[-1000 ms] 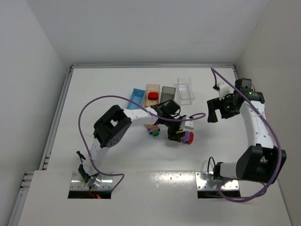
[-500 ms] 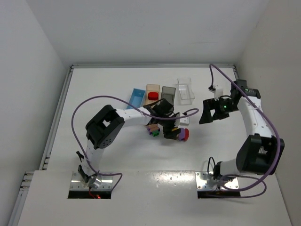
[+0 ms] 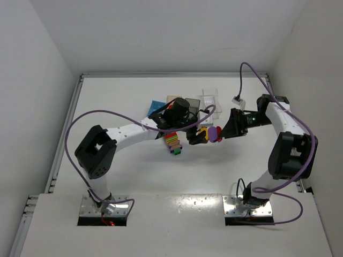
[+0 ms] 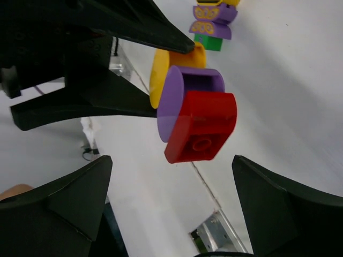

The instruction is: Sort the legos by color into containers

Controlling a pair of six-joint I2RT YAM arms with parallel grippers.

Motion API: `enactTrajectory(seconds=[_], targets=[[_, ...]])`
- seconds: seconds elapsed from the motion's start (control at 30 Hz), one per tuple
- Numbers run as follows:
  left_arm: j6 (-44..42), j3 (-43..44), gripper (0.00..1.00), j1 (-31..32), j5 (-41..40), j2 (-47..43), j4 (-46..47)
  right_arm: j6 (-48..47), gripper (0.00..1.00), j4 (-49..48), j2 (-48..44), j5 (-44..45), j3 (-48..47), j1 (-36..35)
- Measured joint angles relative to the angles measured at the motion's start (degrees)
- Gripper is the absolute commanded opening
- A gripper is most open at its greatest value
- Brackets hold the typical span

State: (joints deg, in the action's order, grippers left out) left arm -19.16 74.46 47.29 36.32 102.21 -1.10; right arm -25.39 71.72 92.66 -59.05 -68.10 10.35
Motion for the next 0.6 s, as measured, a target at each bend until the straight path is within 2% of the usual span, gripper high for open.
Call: enactTrajectory(seconds=[0.17, 0.53, 0.6], targets=[[1.3, 0.0, 0.25, 0.0, 0.1, 0.0, 0.4, -0.6, 0.69, 0.9, 1.3, -4.5, -0.6, 0.0], [2.6, 0.0, 0.24, 0.0, 0.2, -0.1, 0.6, -1.0, 0.65, 1.1, 1.7, -5.5, -0.6, -0.4], [3.0, 0.0, 0.24, 0.0, 0.1, -0.3, 0.6, -1.0, 0.7, 0.9, 1.9, -5.5, -0.6, -0.5]])
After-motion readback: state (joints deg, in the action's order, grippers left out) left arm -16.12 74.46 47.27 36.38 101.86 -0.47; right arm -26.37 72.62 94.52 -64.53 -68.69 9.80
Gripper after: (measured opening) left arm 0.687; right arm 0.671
